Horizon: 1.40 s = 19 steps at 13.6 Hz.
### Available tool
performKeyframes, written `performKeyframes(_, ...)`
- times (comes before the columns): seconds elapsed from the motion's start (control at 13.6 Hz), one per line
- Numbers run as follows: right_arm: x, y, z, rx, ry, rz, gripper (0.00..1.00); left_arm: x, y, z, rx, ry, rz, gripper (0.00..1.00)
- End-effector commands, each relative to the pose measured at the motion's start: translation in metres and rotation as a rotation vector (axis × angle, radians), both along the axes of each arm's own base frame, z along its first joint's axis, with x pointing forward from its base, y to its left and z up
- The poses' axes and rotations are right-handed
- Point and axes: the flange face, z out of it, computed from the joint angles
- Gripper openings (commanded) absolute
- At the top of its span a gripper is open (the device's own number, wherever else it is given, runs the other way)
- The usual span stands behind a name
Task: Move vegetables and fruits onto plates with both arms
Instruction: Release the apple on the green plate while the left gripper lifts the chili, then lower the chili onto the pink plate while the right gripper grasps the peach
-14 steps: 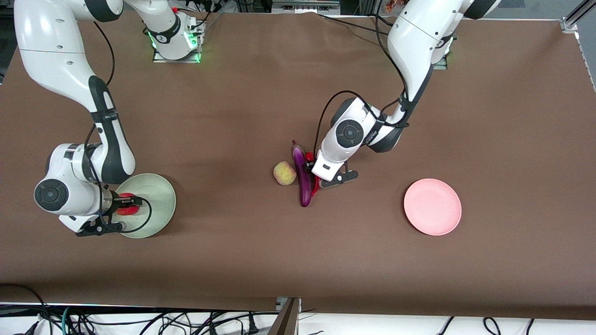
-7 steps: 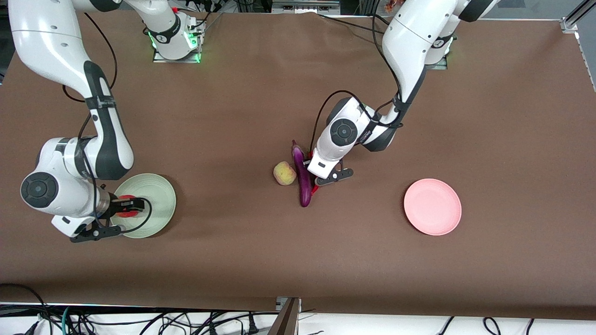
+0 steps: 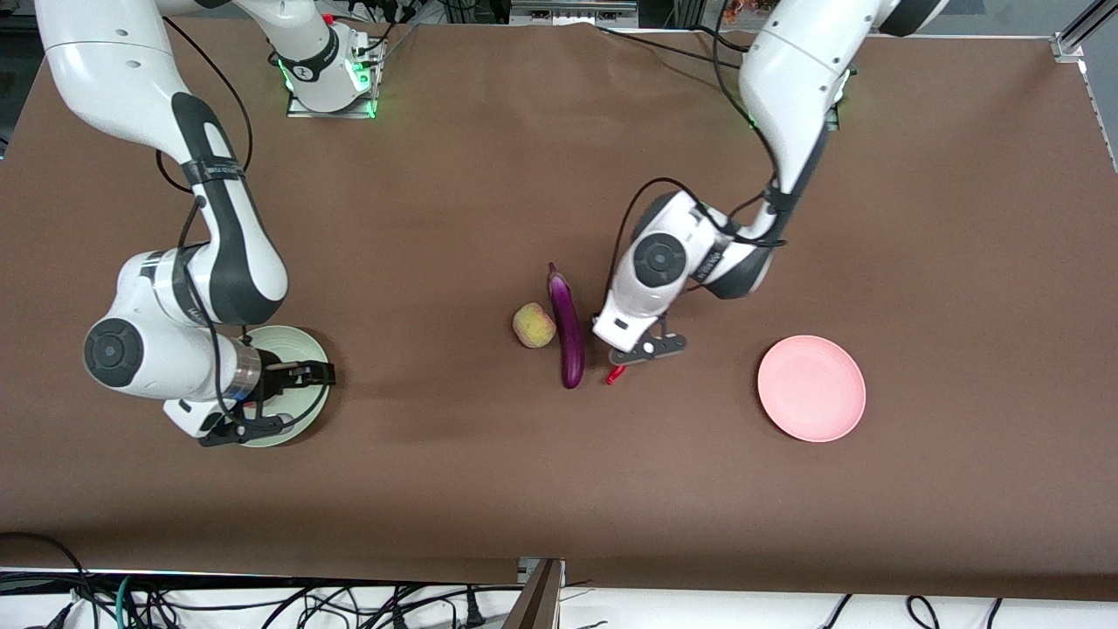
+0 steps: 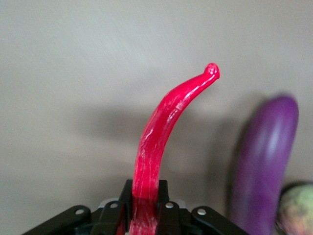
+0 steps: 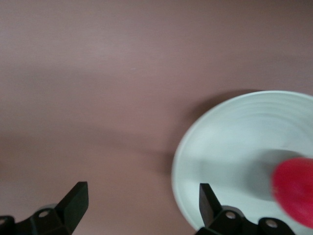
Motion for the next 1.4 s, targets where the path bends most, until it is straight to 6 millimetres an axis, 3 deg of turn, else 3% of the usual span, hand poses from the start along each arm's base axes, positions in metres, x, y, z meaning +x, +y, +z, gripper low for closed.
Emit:
performKeyframes(0.0,-0.014,0.065,0.003,-0.007,0.022,-0.100,1.00,0.034,0.082,0.046,0.007,-0.006,-0.114,0.00)
performKeyframes(0.22,-0.031,0.145,0.006,0.026,-0.007,-0.211,1.00,0.066,0.206,0.025,-0.011,0.052,-0.300,0.00)
performKeyframes(0.37,-0.053,0.212,-0.001,0.062,-0.025,-0.244,1.00,0.078,0.273,0.002,-0.035,0.065,-0.357,0.00)
performKeyframes(0.44,-0.068,0.247,-0.006,0.074,-0.045,-0.244,1.00,0.081,0.291,-0.001,-0.047,0.063,-0.380,0.00)
performKeyframes(0.66,-0.083,0.290,-0.023,0.110,-0.094,-0.313,1.00,0.086,0.341,-0.017,-0.065,0.051,-0.406,0.00)
performKeyframes(0.95,-0.101,0.315,-0.040,0.101,-0.096,-0.267,1.00,0.086,0.343,-0.032,-0.090,0.050,-0.399,0.01)
performKeyframes(1.03,-0.101,0.315,-0.044,0.082,-0.108,-0.249,1.00,0.086,0.342,-0.032,-0.091,0.048,-0.401,0.24)
performKeyframes(1.17,-0.103,0.315,-0.054,0.052,-0.120,-0.224,1.00,0.094,0.345,-0.027,-0.098,0.026,-0.432,0.37)
performKeyframes(1.25,-0.106,0.320,-0.058,0.051,-0.119,-0.217,1.00,0.099,0.343,-0.021,-0.102,0.015,-0.438,0.73)
performKeyframes(1.32,-0.107,0.320,-0.060,0.049,-0.119,-0.212,1.00,0.099,0.341,-0.019,-0.130,0.010,-0.417,1.00)
